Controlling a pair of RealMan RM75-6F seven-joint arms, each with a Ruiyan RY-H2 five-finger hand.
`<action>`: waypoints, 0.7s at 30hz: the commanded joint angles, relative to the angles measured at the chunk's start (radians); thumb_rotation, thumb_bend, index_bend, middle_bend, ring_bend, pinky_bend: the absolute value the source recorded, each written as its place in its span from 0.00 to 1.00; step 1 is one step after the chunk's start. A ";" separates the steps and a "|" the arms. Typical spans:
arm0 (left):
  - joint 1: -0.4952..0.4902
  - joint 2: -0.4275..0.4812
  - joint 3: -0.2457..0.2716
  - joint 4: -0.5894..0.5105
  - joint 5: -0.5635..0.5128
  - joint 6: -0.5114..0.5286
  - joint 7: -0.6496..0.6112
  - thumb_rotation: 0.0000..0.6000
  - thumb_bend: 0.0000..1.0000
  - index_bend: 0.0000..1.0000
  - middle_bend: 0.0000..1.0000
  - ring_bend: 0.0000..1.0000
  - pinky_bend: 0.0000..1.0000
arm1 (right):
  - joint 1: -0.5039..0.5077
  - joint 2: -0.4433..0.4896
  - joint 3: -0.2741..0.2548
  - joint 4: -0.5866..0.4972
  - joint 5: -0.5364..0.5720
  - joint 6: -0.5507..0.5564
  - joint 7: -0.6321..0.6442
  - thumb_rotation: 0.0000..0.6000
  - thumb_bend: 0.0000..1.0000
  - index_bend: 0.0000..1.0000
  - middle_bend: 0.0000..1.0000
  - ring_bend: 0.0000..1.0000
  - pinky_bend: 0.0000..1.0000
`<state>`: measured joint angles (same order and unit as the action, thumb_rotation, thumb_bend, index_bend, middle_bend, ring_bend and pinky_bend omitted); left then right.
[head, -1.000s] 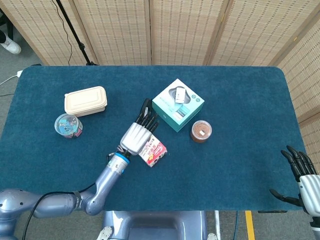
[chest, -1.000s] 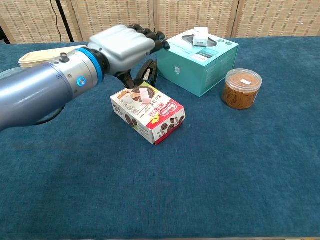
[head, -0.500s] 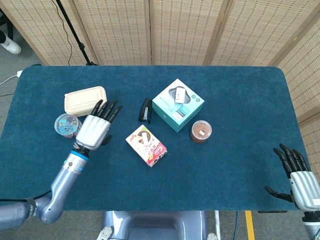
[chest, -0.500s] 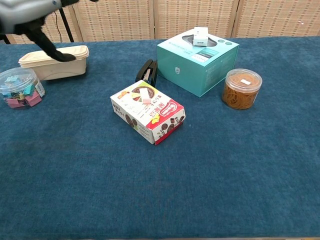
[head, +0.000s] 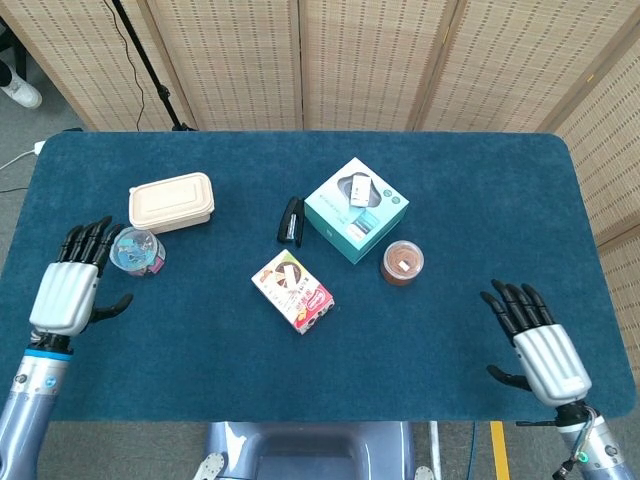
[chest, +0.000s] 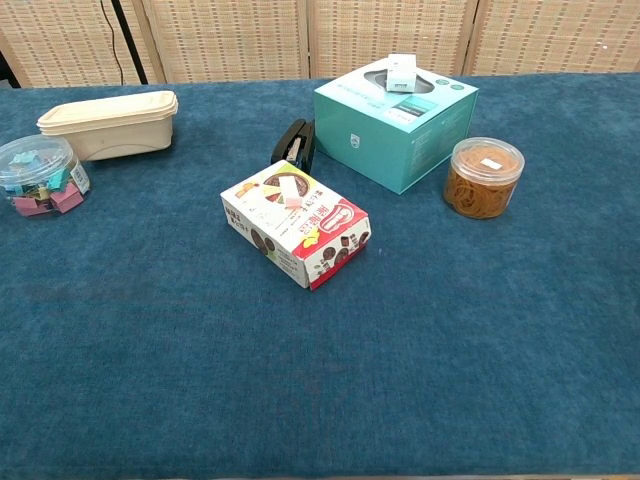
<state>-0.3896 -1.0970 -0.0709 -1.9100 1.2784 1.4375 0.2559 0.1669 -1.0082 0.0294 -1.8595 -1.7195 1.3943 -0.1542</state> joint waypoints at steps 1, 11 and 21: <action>0.056 0.048 0.033 -0.026 0.037 0.019 -0.093 1.00 0.19 0.00 0.00 0.00 0.00 | 0.090 0.019 0.011 -0.114 -0.048 -0.123 -0.082 1.00 0.11 0.04 0.00 0.00 0.00; 0.121 0.121 0.061 -0.035 0.154 0.040 -0.242 1.00 0.19 0.00 0.00 0.00 0.00 | 0.286 -0.070 0.144 -0.259 0.156 -0.357 -0.318 1.00 1.00 0.27 0.00 0.00 0.00; 0.136 0.143 0.055 -0.029 0.194 0.021 -0.295 1.00 0.19 0.00 0.00 0.00 0.00 | 0.492 -0.309 0.236 -0.179 0.464 -0.462 -0.561 1.00 1.00 0.37 0.00 0.00 0.00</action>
<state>-0.2541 -0.9548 -0.0156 -1.9389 1.4713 1.4594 -0.0380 0.5969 -1.2488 0.2303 -2.0788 -1.3302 0.9604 -0.6551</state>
